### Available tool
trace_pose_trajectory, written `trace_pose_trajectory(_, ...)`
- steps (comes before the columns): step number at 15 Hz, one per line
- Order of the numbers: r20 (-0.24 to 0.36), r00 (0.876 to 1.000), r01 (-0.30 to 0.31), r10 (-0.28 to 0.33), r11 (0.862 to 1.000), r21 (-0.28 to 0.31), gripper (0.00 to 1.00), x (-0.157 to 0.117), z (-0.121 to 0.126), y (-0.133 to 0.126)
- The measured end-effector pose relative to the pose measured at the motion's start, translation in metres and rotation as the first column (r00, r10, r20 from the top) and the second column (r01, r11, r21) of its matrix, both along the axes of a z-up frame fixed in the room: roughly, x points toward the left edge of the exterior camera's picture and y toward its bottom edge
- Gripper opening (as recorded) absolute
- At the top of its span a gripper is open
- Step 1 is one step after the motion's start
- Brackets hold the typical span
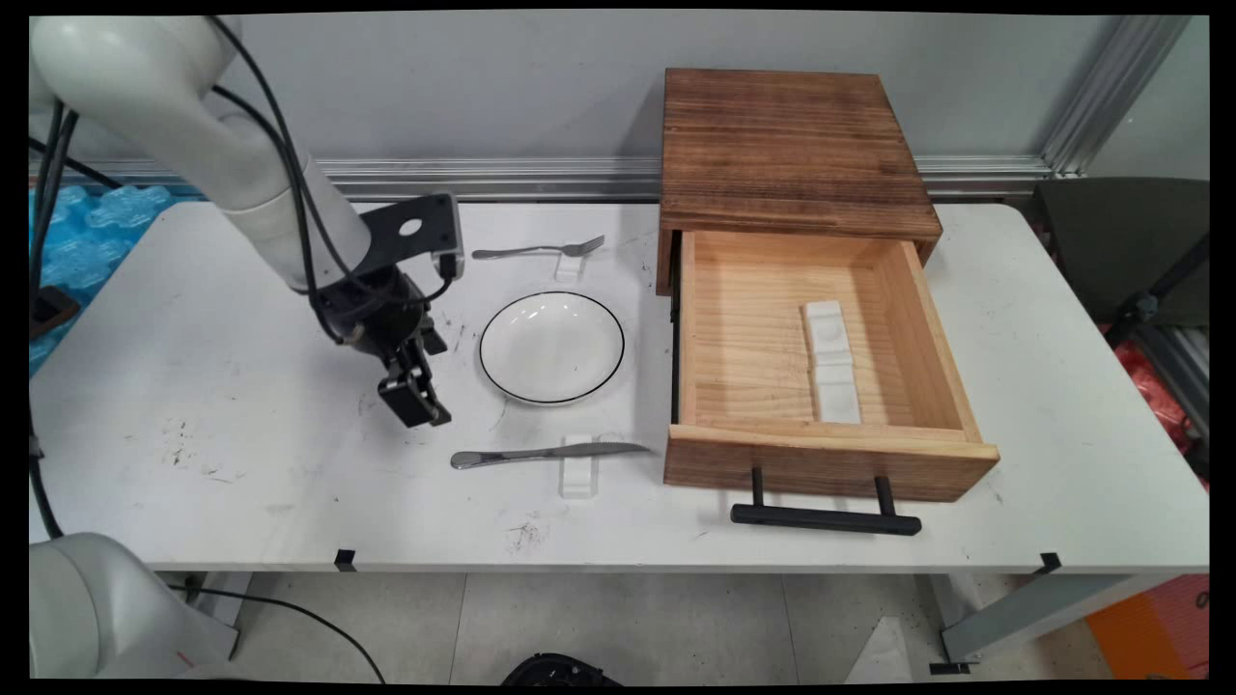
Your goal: Pick up the knife from the right of the white plate
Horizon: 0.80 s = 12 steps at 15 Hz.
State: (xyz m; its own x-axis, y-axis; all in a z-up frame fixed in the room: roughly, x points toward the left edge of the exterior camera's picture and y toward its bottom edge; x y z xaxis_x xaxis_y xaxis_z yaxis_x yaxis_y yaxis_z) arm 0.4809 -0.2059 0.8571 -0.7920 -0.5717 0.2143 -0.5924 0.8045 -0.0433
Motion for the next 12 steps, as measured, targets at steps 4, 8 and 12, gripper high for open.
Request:
trace_pose_trajectory(4, 0.004, 1.000, -0.012, 0.012, 1.000, 0.009, 1.00, 0.006, -0.011, 0.009)
trace_pose_trajectory(8, 0.009, 1.000, -0.011, 0.011, 1.000, 0.015, 1.00, 0.010, -0.019, 0.015)
trace_pose_trajectory(12, 0.008, 1.000, 0.018, -0.018, 1.000, 0.015, 1.00, 0.008, -0.023, 0.016)
